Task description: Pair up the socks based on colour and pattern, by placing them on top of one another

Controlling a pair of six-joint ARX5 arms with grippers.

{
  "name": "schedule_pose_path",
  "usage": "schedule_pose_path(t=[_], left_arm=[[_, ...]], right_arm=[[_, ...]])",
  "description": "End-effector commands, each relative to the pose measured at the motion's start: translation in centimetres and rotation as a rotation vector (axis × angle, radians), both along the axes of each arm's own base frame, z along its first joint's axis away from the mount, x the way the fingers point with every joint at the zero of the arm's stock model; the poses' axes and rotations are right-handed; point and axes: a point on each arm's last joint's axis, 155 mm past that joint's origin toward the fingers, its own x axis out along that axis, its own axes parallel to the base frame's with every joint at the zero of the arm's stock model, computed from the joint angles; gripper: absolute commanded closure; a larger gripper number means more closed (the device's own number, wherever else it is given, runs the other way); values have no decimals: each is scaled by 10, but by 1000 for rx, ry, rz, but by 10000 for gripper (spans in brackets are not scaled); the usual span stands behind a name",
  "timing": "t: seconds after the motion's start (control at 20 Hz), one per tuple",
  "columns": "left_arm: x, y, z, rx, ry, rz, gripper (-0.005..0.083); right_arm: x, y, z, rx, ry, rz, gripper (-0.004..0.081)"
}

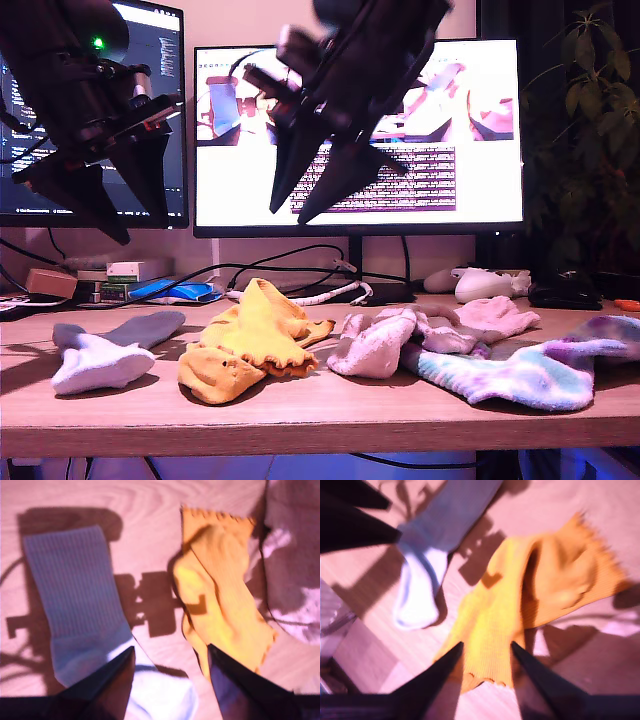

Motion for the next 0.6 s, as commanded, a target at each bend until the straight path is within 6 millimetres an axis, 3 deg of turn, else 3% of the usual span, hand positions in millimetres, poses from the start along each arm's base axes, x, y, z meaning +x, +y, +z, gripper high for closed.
schedule_pose_path(t=[0.0,0.2,0.55], left_arm=[[0,2,6,-4,-16,0,366],[0,2,6,-4,-16,0,366],[3,2,7,-6,-28,1,366]], right_arm=[[-4,4,-36,-37,53,17,448],[6,12,-50,-24,42,10,448],[7,13,-76,-50,69,18,486]])
